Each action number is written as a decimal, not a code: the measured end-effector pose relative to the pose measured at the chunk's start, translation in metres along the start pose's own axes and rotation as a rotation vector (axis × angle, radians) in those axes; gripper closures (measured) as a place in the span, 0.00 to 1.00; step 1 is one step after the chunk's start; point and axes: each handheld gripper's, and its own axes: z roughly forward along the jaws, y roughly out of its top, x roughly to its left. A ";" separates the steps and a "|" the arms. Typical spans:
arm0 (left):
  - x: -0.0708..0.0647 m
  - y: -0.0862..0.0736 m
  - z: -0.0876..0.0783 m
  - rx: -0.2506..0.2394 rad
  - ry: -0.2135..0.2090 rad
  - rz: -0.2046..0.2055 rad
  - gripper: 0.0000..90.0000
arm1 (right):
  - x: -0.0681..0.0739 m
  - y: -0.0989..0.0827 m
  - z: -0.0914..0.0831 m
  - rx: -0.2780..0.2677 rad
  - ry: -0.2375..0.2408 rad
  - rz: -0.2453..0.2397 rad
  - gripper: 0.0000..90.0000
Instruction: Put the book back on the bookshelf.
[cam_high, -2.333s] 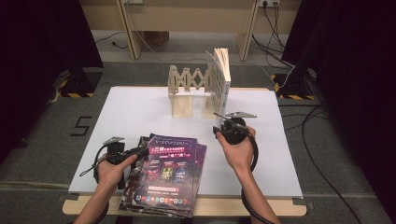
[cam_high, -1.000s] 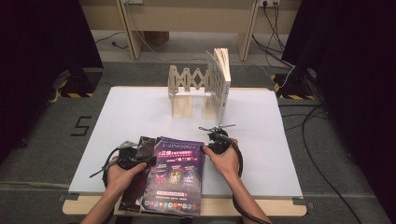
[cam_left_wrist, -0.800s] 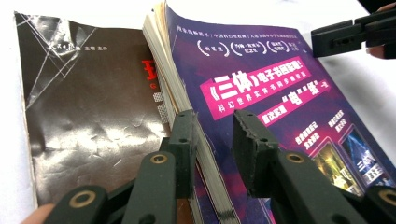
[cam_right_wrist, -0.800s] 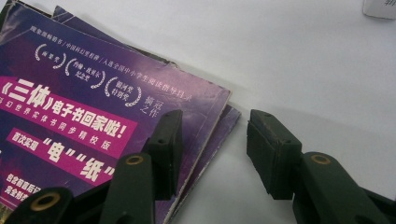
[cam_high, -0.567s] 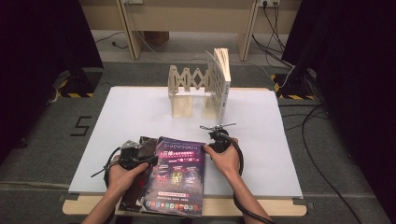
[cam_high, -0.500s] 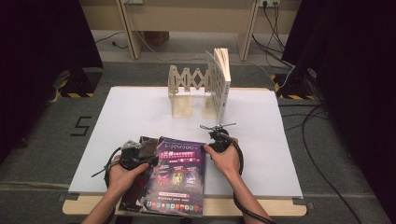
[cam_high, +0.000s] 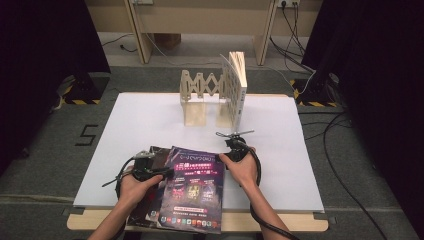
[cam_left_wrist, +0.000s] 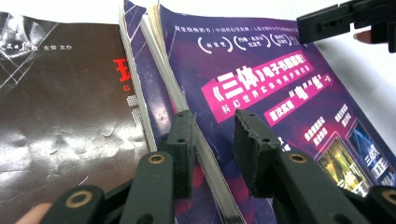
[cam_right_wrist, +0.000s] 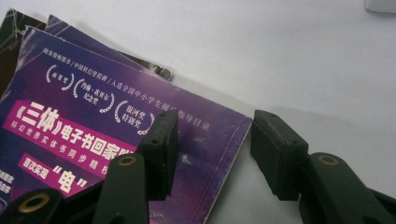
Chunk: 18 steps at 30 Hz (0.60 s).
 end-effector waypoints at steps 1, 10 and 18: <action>0.000 0.000 0.001 -0.002 0.003 0.002 0.74 | -0.001 0.000 0.001 0.001 0.009 0.010 0.57; -0.001 0.000 0.001 -0.003 0.017 0.010 0.75 | -0.007 0.003 0.004 0.002 0.053 0.057 0.56; 0.000 0.000 0.001 -0.007 0.010 0.002 0.76 | -0.009 0.005 0.006 0.006 0.068 0.055 0.56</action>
